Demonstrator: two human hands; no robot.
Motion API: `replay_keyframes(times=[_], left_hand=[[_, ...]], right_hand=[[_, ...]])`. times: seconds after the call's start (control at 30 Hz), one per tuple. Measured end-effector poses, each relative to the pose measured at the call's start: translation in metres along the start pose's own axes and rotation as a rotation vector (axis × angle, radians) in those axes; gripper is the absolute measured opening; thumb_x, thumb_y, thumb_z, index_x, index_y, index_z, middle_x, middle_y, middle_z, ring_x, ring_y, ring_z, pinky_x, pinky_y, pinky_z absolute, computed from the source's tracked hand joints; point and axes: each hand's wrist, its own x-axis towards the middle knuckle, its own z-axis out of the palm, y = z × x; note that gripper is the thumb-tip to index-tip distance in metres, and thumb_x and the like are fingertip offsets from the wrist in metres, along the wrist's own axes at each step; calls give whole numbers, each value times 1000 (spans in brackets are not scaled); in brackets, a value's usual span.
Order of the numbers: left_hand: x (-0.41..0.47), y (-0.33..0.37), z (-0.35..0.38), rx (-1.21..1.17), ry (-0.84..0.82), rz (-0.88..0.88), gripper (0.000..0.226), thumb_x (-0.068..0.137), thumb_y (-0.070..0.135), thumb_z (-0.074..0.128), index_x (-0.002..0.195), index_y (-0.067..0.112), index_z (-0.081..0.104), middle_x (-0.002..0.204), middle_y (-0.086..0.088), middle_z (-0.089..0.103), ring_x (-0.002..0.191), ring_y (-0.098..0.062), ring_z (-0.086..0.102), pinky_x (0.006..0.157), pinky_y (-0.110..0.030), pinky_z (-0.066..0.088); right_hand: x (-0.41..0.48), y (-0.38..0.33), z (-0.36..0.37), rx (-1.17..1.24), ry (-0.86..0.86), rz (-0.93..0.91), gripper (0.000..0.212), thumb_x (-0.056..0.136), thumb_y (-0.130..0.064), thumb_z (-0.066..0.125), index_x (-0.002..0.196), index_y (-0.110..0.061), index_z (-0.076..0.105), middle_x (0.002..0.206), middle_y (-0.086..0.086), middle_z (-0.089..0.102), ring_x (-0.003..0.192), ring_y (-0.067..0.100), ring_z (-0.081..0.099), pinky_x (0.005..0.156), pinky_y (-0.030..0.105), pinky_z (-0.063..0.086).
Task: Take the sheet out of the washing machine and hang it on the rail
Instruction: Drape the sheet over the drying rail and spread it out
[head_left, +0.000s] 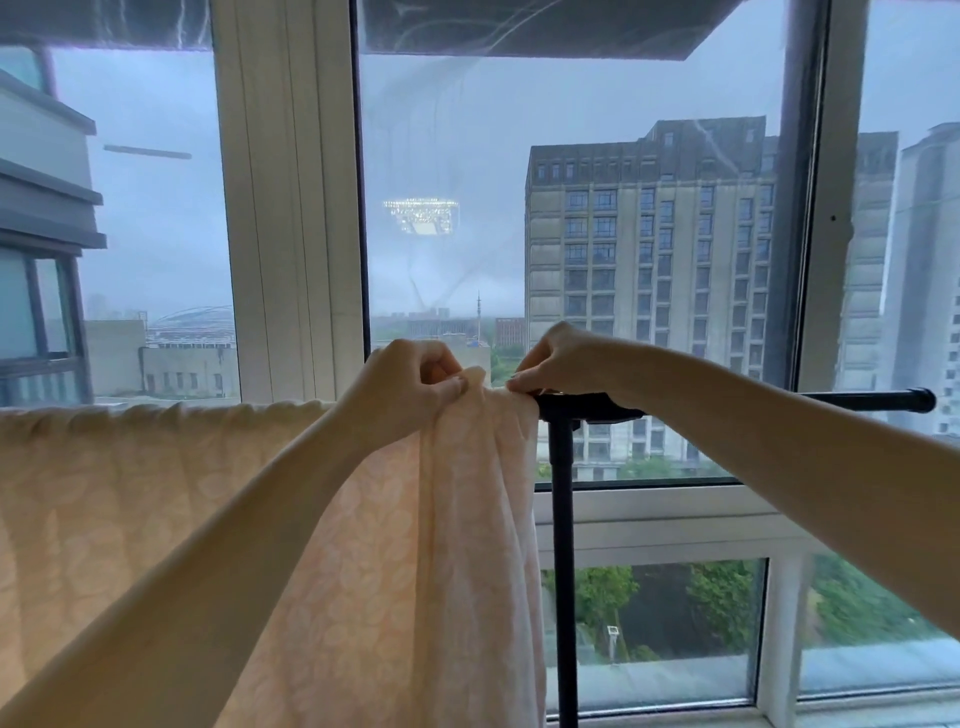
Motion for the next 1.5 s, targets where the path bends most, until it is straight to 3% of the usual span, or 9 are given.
replay_keyframes(times=[0.27, 0.43, 0.6, 0.93, 1.03, 1.1, 1.17, 1.3, 1.5], left_hand=[[0, 1, 4, -16, 30, -21, 25, 90, 42, 58, 83, 21, 68, 74, 2, 67, 71, -13, 64, 68, -28, 53], [4, 1, 7, -59, 55, -60, 30, 92, 46, 53, 83, 20, 65, 68, 3, 68, 65, -16, 66, 68, -37, 56], [2, 12, 8, -15, -42, -7, 10, 77, 35, 75, 75, 27, 70, 68, 9, 69, 62, -3, 64, 60, -19, 53], [-2, 17, 6, 141, 24, -90, 6, 85, 18, 70, 80, 20, 69, 74, 5, 66, 71, -11, 61, 63, -18, 44], [-2, 28, 11, 181, 32, -118, 4, 85, 15, 69, 81, 15, 70, 74, 4, 65, 71, -11, 60, 61, -17, 41], [1, 36, 16, 213, 21, -150, 7, 86, 14, 68, 79, 16, 69, 74, 3, 65, 73, -13, 61, 63, -19, 42], [3, 43, 21, 249, 11, -202, 12, 86, 14, 68, 76, 20, 67, 76, 3, 66, 76, -15, 61, 71, -28, 48], [1, 72, 41, 262, 127, -171, 9, 86, 13, 67, 80, 20, 66, 78, 8, 65, 73, -6, 59, 71, -25, 48], [5, 120, 93, 140, 24, -27, 6, 82, 32, 72, 88, 29, 72, 89, 14, 62, 83, 0, 57, 72, -17, 43]], right_hand=[[-1, 5, 0, 313, 271, 10, 18, 89, -14, 64, 79, -2, 71, 71, 6, 67, 50, 6, 59, 49, 17, 50], [-3, 14, -22, 542, 443, 87, 17, 96, -11, 52, 95, -2, 66, 83, 4, 63, 66, 10, 59, 66, 22, 56], [-9, 37, -47, 305, 565, 84, 18, 96, -13, 53, 84, -9, 66, 72, -2, 61, 66, 10, 58, 67, 26, 56], [-33, 132, -132, -13, 811, 186, 16, 90, -4, 58, 89, 9, 67, 91, 19, 69, 82, 28, 67, 71, 32, 56], [-48, 156, -141, -80, 762, 204, 26, 91, -4, 54, 64, -2, 56, 65, 9, 55, 62, 18, 51, 49, 19, 42], [-55, 167, -139, -160, 691, 145, 36, 90, -4, 55, 54, -9, 50, 58, 4, 51, 59, 19, 50, 58, 31, 53], [-63, 172, -137, -155, 567, 102, 32, 88, -4, 60, 58, -12, 55, 67, 5, 59, 65, 17, 57, 68, 36, 56], [-74, 177, -135, -123, 436, 24, 9, 87, -13, 66, 81, -8, 72, 74, -2, 65, 64, 5, 57, 54, 14, 43], [-79, 181, -136, 126, 269, 24, 16, 86, 1, 60, 87, -12, 70, 93, 8, 65, 89, 21, 65, 78, 32, 58]])
